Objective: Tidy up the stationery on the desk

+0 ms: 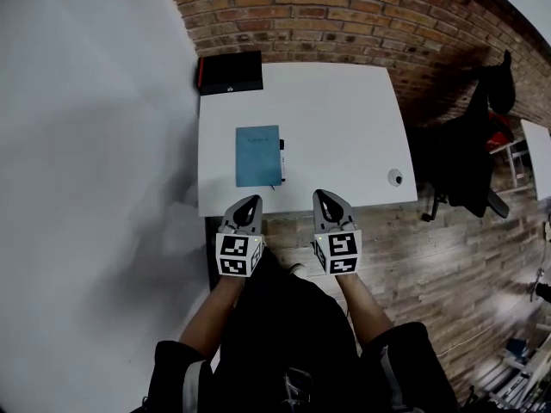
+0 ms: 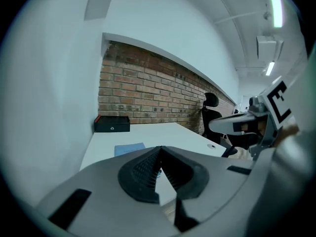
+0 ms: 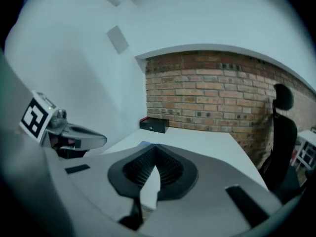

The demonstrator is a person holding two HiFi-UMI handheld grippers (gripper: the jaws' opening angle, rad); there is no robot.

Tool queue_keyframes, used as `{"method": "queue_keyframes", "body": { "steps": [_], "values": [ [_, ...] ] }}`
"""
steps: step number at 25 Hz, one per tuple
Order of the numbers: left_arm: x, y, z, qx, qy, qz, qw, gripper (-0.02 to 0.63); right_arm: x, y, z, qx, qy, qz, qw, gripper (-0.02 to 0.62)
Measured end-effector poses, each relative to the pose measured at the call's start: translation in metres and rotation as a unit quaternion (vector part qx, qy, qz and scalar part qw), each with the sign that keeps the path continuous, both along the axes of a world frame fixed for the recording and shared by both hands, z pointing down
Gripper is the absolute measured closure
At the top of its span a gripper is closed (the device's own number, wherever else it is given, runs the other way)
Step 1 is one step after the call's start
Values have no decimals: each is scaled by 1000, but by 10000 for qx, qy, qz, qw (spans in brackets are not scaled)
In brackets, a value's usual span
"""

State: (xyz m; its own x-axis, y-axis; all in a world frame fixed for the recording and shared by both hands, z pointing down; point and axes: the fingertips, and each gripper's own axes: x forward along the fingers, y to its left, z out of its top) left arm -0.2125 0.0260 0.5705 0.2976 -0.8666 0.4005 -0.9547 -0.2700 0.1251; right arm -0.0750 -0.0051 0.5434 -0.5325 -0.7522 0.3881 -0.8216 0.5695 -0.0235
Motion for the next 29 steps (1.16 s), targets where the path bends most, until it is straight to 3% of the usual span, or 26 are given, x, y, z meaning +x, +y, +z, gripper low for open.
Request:
{"method": "queue_keyframes", "body": {
  "steps": [14,29],
  "values": [
    [41,87,-31,337,-255,-54,9991,591,34,92,-25,364,-235,-145,9990,574],
    [56,116,-47,485,-334,12,9983,591,47,122,-39,481,-249,-150,9984,574]
  ]
}}
